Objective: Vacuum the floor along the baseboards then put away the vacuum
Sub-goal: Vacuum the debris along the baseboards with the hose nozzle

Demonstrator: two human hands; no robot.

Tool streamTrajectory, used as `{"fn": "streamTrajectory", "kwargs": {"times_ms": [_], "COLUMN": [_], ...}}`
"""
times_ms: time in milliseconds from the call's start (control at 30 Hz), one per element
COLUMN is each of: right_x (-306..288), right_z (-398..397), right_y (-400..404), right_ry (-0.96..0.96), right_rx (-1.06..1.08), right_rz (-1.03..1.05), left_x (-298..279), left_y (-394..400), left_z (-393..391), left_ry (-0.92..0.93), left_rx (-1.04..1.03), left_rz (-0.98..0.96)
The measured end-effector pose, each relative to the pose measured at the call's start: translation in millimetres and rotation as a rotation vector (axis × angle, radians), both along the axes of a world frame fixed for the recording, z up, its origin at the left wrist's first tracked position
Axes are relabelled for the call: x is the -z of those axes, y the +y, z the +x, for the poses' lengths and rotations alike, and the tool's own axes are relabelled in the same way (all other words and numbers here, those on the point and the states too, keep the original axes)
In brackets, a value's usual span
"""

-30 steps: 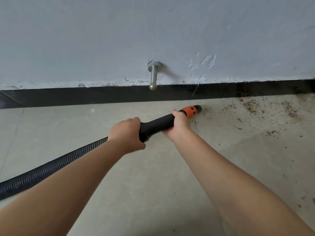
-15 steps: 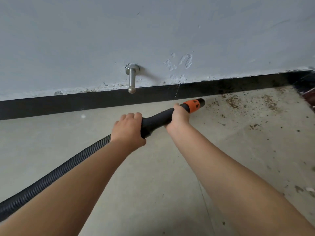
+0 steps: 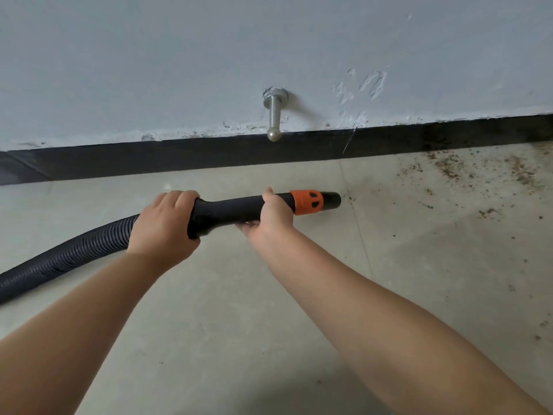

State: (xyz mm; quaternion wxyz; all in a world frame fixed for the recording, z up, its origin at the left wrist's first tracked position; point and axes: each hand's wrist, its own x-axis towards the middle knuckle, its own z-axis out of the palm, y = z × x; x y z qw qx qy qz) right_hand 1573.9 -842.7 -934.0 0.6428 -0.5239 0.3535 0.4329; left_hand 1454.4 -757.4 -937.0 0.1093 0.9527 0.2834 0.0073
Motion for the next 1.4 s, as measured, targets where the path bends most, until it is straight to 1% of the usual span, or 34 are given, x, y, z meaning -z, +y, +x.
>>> {"fn": "streamTrajectory", "kwargs": {"times_ms": [133,333,500,567,633,700,867,967,1100,1167,1200,1300,1400], "right_x": [3.6,4.6,11.2,10.8,5.1,-1.0,-0.2,7.8,12.0,10.7,10.9,11.5,7.2], "right_z": [3.5,50.4,80.8,82.7,77.1,64.3,27.5,11.8,15.9,19.3,19.8,11.7,-6.6], "right_y": [-17.5,-36.4,-33.9,-28.9,-21.1,-11.6,0.2,-4.0,-0.2,4.6,7.5,17.4,31.1], "right_ry": [0.012,-0.065,-0.154,-0.167,-0.188,-0.169,-0.044,0.006,-0.062,-0.093,-0.107,-0.130,-0.134], "right_rx": [0.037,-0.001,-0.075,-0.063,-0.030,-0.031,-0.073,-0.076,-0.094,-0.082,-0.077,-0.071,-0.114], "right_rz": [-0.014,-0.121,-0.208,-0.203,-0.153,-0.100,-0.071,-0.045,-0.090,-0.120,-0.128,-0.121,-0.088], "left_x": [8.1,10.8,5.6,2.2,3.7,7.1,16.9,25.2,25.3,19.2,17.6,20.4,24.1], "left_y": [-10.1,-48.3,-66.1,-57.3,-42.1,-28.6,-10.4,-10.7,-22.9,-26.6,-26.5,-19.0,-5.2], "left_z": [5.0,46.2,68.7,66.2,56.6,42.5,8.6,-3.8,2.8,12.3,14.4,4.3,-18.1], "left_ry": [0.033,0.066,0.021,-0.092,-0.172,-0.206,-0.182,-0.145,-0.123,-0.090,-0.095,-0.158,-0.198], "left_rx": [0.082,0.122,0.108,0.129,0.153,0.124,0.117,0.102,0.062,-0.016,-0.051,-0.022,-0.077], "left_rz": [-0.022,0.059,0.027,0.036,0.057,0.080,0.127,0.099,0.091,0.040,0.019,0.060,0.044]}}
